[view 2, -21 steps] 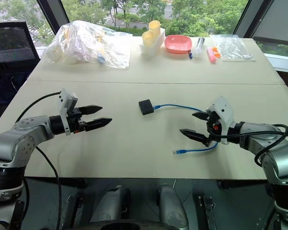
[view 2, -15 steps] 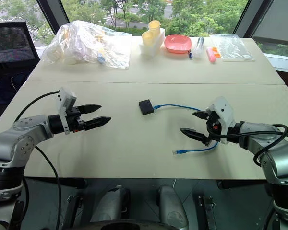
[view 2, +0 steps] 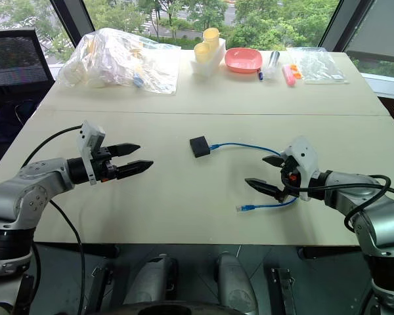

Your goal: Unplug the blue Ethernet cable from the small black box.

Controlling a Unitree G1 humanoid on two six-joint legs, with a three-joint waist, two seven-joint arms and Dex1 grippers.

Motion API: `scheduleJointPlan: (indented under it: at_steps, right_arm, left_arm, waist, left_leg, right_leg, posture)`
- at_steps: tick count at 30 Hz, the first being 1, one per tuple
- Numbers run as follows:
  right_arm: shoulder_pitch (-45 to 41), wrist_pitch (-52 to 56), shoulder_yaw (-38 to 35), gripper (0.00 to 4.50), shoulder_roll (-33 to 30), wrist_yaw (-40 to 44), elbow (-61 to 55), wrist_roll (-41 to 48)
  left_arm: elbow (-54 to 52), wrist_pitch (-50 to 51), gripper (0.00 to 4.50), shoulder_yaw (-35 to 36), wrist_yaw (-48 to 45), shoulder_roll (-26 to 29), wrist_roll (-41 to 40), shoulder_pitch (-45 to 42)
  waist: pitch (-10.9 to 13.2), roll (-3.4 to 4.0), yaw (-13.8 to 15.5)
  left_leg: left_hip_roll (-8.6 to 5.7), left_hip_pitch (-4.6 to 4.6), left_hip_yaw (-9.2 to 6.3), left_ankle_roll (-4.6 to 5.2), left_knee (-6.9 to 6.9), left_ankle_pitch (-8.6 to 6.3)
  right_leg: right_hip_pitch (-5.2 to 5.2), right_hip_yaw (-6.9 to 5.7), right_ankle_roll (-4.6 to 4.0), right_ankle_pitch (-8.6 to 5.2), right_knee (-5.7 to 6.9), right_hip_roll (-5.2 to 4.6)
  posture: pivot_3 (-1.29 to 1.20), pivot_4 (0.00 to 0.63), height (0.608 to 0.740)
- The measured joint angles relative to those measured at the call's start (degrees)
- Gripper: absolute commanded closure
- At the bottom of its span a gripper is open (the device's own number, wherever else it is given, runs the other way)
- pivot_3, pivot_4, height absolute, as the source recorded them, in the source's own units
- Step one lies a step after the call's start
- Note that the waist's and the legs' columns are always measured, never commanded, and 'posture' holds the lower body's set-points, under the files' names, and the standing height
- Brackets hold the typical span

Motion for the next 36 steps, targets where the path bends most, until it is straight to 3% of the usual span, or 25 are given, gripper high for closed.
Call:
scheduleJointPlan:
  at_steps: [7, 11, 13, 17, 21, 28, 35, 36]
  right_arm:
    - [-3.0, 0.18, 1.18, 0.0, -0.42, 0.39, 0.04, -0.5]
    - [-4.69, 0.05, 1.99, 0.0, -0.77, 0.86, 0.51, -0.93]
    - [-8.48, -2.25, 5.83, 0.0, -0.7, 1.54, 3.01, -4.25]
    - [-25.95, -15.32, 24.31, 0.0, 4.12, 4.58, 18.46, -21.1]
    - [-39.26, -28.92, 34.67, 0.0, 11.56, 7.48, 40.06, -32.62]
    - [-56.61, -44.0, 35.97, 0.0, 24.21, 11.98, 74.8, -38.03]
    - [-63.46, -46.87, 34.34, 0.0, 29.48, 17.36, 92.17, -41.4]
    - [-63.79, -48.16, 34.43, 0.55, 29.7, 17.37, 92.88, -42.34]
  left_arm:
    - [2.52, -2.98, 0.04, -0.24, -1.51, 1.03, 2.27, -1.52]
    - [3.69, -2.23, 0.04, -1.95, -5.64, 4.34, 2.26, -1.95]
    - [5.02, -1.01, 0.04, -3.71, -9.21, 5.69, 2.06, -2.98]
    - [9.18, -0.96, 0.04, -9.61, -17.73, 7.23, 2.52, -9.9]
    - [13.11, -2.41, 0.04, -10.9, -21.9, 8.44, 4.31, -14.0]
    - [14.24, -3.6, 0.04, -9.88, -21.4, 8.74, 5.98, -12.03]
    - [7.94, -2.28, 0.04, -6.26, -15.26, 6.9, 5.16, -5.46]
    - [6.42, -1.89, 0.0, -5.26, -13.74, 6.46, 4.69, -4.0]
  waist:
    - [0.0, 0.0, 0.0]
    - [0.0, 0.0, -0.06]
    - [0.0, 0.0, -0.27]
    - [0.02, -0.01, -1.25]
    - [0.02, -0.01, -1.8]
    - [0.03, 0.0, -1.78]
    - [0.03, 0.01, -1.66]
    - [0.02, 0.02, -1.74]
  left_leg:
    - [-0.02, 0.01, 0.01, 0.0, 0.0, 0.0]
    - [-0.01, 0.0, 0.03, 0.01, 0.0, 0.0]
    - [-0.02, 0.03, 0.06, 0.0, 0.01, 0.0]
    - [-0.01, 0.07, 0.34, 0.09, 0.07, 0.13]
    - [-0.02, -0.04, 0.38, 0.1, 0.0, 0.13]
    - [0.01, -0.1, 0.19, 0.11, -0.26, 0.11]
    - [0.01, -0.07, 0.04, 0.1, -0.22, 0.12]
    - [0.01, -0.03, 0.05, 0.1, -0.22, 0.12]
  right_leg:
    - [0.0, 0.0, -0.01, 0.0, 0.0, 0.02]
    - [-0.01, 0.0, -0.01, 0.0, 0.0, 0.01]
    - [-0.01, 0.0, -0.1, -0.01, 0.0, 0.03]
    - [-0.04, -0.02, -0.37, 0.1, 0.01, 0.1]
    - [-0.18, -0.01, -0.12, 0.22, 0.05, 0.1]
    - [-0.32, -0.02, -0.01, 0.26, 0.05, -0.02]
    - [-0.24, -0.06, -0.01, 0.26, 0.1, -0.16]
    - [-0.23, -0.05, -0.01, 0.26, 0.12, -0.18]
  posture:
    - [0.0, 0.15, 0.735]
    - [0.0, 0.15, 0.735]
    - [0.0, 0.15, 0.735]
    - [0.0, 0.15, 0.735]
    - [0.0, 0.15, 0.735]
    - [0.0, 0.15, 0.735]
    - [0.0, 0.15, 0.735]
    - [0.0, 0.15, 0.735]
